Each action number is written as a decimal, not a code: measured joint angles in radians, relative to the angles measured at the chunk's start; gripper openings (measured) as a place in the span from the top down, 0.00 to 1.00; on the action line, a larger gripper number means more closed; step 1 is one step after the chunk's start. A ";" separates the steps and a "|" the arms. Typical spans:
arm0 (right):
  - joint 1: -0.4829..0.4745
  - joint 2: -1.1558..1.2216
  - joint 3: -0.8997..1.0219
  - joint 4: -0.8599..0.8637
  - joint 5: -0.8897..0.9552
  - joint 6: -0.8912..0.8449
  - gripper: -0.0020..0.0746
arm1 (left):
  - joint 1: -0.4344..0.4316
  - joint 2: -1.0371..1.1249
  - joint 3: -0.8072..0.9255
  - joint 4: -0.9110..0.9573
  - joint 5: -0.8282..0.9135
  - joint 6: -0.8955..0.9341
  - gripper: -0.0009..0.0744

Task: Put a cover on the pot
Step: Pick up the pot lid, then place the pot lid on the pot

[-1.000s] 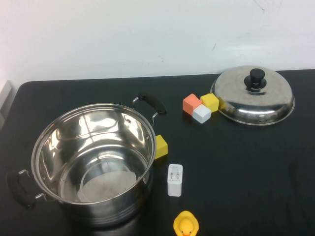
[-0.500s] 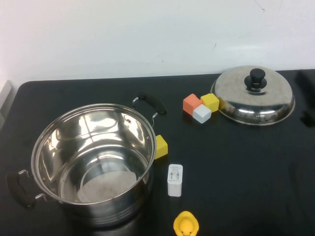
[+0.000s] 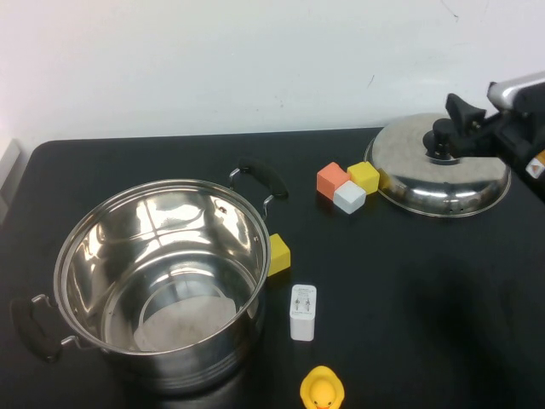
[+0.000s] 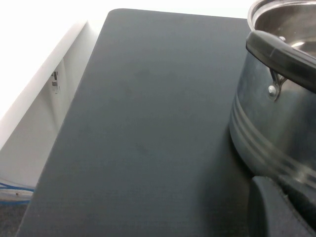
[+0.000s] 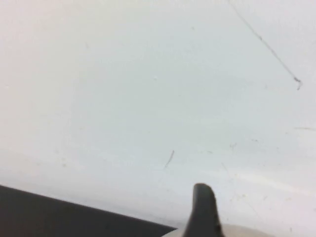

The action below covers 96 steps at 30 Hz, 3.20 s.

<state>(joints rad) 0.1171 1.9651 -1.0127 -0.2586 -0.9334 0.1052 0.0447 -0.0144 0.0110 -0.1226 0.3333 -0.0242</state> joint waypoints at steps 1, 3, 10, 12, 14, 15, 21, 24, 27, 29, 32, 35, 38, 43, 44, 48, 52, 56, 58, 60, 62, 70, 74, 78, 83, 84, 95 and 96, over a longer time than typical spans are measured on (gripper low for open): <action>0.000 0.027 -0.031 0.000 0.009 0.000 0.33 | 0.000 0.000 0.000 0.000 0.000 0.000 0.99; 0.000 0.071 -0.087 0.002 0.035 -0.006 0.33 | 0.000 0.000 0.000 0.000 0.000 0.000 0.99; 0.000 0.216 -0.266 0.009 0.151 -0.037 0.33 | 0.000 0.000 0.000 0.000 0.000 0.000 0.99; 0.000 0.249 -0.303 0.019 0.168 -0.042 0.33 | 0.000 0.000 0.000 0.000 0.000 0.000 0.99; -0.002 0.279 -0.332 0.032 0.172 -0.042 0.33 | 0.000 0.000 0.000 0.000 0.000 0.000 0.99; -0.002 0.293 -0.341 0.042 0.173 -0.043 0.33 | 0.000 0.000 0.000 0.000 0.000 0.000 0.99; -0.008 0.352 -0.356 0.087 0.173 -0.044 0.33 | 0.000 0.000 0.000 0.000 0.000 0.000 0.99; -0.008 0.370 -0.356 0.090 0.165 -0.044 0.33 | 0.000 0.000 0.000 0.000 0.000 0.000 0.99; -0.008 0.377 -0.360 0.090 0.155 -0.044 0.33 | 0.000 0.000 0.000 0.000 0.000 0.000 0.99; -0.008 0.380 -0.360 0.090 0.147 -0.044 0.34 | 0.000 0.000 0.000 0.000 0.000 0.000 0.99; -0.008 0.385 -0.365 0.087 0.142 -0.044 0.42 | 0.000 0.000 0.000 0.000 0.000 0.000 0.99; -0.008 0.385 -0.365 0.064 0.142 -0.039 0.52 | 0.000 0.000 0.000 0.000 0.000 0.000 0.99; -0.010 0.362 -0.365 -0.007 0.168 -0.014 0.52 | 0.000 0.000 0.000 0.000 0.000 -0.002 0.99; -0.010 0.222 -0.357 -0.235 0.345 0.046 0.52 | 0.000 0.000 0.000 0.000 0.000 -0.002 0.99; -0.010 0.179 -0.357 -0.303 0.393 0.088 0.52 | 0.000 0.000 0.000 0.000 0.000 -0.002 0.99; -0.010 0.009 -0.357 -0.587 0.487 0.400 0.52 | 0.000 0.000 0.000 0.000 0.000 -0.002 0.99; -0.012 -0.110 -0.357 -0.804 0.318 0.688 0.52 | 0.000 0.000 0.000 0.000 0.000 -0.002 0.99; 0.029 -0.149 -0.357 -0.877 0.024 0.798 0.52 | 0.000 0.000 0.000 0.000 0.000 -0.002 0.99; 0.077 -0.149 -0.357 -0.900 -0.069 0.812 0.52 | -0.002 0.000 0.000 0.000 0.000 -0.002 0.99; 0.135 -0.149 -0.357 -0.920 -0.092 0.817 0.52 | -0.006 0.000 0.000 0.000 0.000 -0.002 0.99; 0.200 -0.145 -0.357 -0.933 -0.086 0.817 0.52 | -0.006 0.000 0.000 0.000 0.000 -0.002 0.99; 0.443 -0.121 -0.357 -0.962 0.046 0.746 0.52 | -0.006 0.000 0.000 0.000 0.000 -0.002 0.99; 0.515 -0.117 -0.357 -0.988 0.084 0.739 0.52 | -0.006 0.000 0.000 0.000 0.000 -0.002 0.99; 0.563 -0.094 -0.357 -0.989 0.085 0.739 0.52 | -0.006 0.000 0.000 0.000 0.000 0.000 0.99; 0.578 -0.035 -0.357 -0.920 0.094 0.739 0.52 | -0.006 0.000 0.000 0.000 0.000 0.000 0.99; 0.578 -0.025 -0.357 -0.905 0.096 0.739 0.52 | -0.006 0.000 0.000 0.000 0.000 0.000 0.99; 0.580 0.076 -0.462 -0.875 0.116 0.741 0.52 | -0.006 0.000 0.000 0.000 0.000 0.000 0.99; 0.580 0.080 -0.465 -0.877 0.116 0.741 0.52 | -0.006 0.000 0.000 0.000 0.000 0.000 0.99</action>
<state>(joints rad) 0.6969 2.0453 -1.4773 -1.1358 -0.8174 0.8463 0.0389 -0.0144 0.0110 -0.1226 0.3333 -0.0242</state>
